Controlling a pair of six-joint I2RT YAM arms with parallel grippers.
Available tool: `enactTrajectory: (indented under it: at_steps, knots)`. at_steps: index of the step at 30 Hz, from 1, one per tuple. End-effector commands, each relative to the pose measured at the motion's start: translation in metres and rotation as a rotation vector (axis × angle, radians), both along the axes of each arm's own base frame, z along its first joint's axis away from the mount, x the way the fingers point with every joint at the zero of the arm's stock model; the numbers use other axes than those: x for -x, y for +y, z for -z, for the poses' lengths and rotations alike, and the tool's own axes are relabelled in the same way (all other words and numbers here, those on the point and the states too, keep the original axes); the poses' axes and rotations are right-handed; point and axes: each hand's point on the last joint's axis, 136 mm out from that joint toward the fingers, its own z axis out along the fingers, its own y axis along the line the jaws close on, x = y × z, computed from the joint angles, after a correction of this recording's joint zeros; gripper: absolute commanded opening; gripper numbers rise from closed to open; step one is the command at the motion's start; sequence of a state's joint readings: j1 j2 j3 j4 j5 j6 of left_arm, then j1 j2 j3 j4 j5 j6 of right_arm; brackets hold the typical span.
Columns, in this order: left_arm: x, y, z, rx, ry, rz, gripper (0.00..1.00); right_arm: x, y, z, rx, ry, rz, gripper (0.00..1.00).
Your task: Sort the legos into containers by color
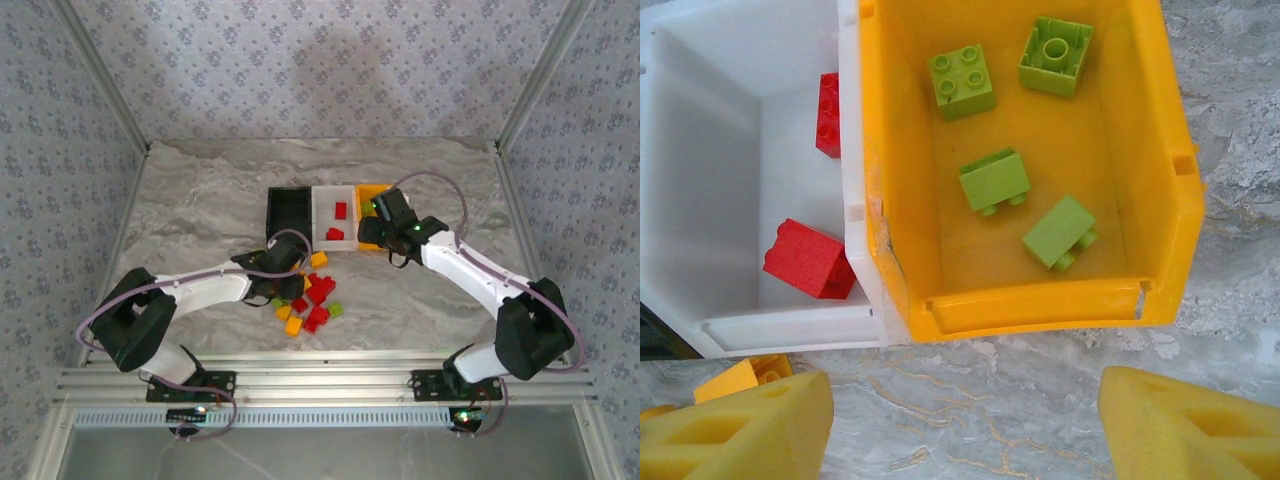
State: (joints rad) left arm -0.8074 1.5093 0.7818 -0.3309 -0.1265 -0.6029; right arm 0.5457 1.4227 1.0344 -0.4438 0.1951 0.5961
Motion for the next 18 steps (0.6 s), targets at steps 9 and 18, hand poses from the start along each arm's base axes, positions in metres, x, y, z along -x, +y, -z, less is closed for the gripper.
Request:
enactTrajectory:
  at_steps: [9, 18]
  knots:
    - [0.002, 0.011, -0.035, 0.033, -0.076, -0.032, 0.37, 0.003, -0.008, -0.011, -0.012, -0.025, 0.034, 0.73]
    - [-0.055, 0.019, -0.111, 0.161, -0.217, -0.124, 0.37, 0.013, -0.009, -0.001, -0.015, -0.011, 0.024, 0.73]
